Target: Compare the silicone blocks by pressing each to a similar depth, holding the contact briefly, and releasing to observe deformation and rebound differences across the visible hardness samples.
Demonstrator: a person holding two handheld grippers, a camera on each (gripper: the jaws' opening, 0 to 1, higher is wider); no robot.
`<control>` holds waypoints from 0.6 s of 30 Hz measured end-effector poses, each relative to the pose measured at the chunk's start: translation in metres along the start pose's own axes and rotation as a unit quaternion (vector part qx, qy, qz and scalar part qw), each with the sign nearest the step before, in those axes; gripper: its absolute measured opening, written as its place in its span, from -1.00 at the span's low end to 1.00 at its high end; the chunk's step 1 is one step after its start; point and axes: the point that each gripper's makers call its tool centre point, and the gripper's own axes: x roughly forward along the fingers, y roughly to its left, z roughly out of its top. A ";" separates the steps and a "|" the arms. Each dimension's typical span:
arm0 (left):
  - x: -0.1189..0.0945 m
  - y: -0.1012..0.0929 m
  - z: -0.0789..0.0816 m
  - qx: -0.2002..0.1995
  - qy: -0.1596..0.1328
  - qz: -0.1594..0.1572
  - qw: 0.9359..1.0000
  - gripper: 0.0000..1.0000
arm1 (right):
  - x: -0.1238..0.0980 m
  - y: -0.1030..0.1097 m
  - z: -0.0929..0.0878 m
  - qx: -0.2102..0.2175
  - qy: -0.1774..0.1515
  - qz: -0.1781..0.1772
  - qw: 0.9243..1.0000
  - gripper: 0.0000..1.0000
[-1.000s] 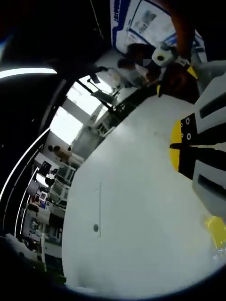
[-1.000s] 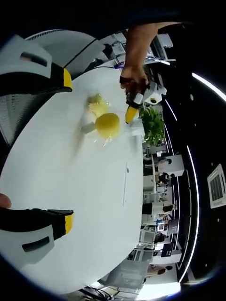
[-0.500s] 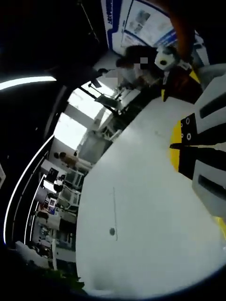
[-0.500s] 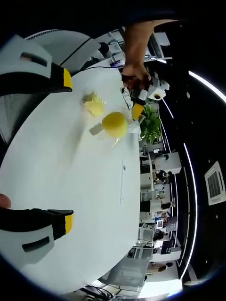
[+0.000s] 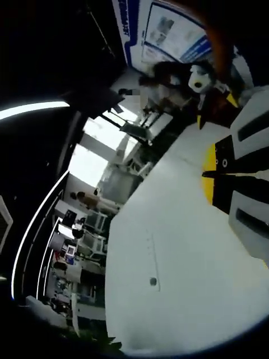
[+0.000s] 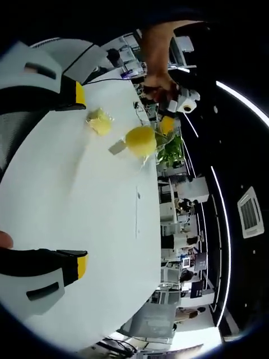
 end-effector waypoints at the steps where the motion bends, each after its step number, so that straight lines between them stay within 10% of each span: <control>1: -0.001 -0.006 0.006 0.004 -0.009 -0.010 1.000 -1.00 | 0.000 -0.001 0.004 0.004 -0.005 -0.003 1.000 0.93; 18: -0.002 -0.029 0.017 0.042 -0.002 -0.035 0.998 -1.00 | 0.014 0.001 0.021 -0.004 -0.019 0.012 1.000 0.93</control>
